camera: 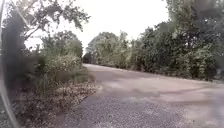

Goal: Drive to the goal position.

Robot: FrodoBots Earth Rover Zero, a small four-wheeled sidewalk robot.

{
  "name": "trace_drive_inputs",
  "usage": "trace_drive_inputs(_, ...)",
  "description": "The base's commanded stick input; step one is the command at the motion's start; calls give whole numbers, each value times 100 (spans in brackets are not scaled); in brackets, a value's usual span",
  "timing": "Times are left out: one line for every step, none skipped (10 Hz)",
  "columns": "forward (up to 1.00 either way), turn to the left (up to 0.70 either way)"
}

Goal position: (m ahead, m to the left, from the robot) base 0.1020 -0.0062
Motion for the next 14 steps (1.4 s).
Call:
trace_drive_inputs(6,0)
trace_drive_inputs(6,0)
trace_drive_inputs(6,0)
trace_drive_inputs(6,0)
trace_drive_inputs(6,0)
trace_drive_inputs(6,0)
trace_drive_inputs(6,0)
trace_drive_inputs(6,0)
trace_drive_inputs(5,0)
trace_drive_inputs(5,0)
trace_drive_inputs(5,0)
trace_drive_inputs(5,0)
trace_drive_inputs(5,0)
trace_drive_inputs(6,0)
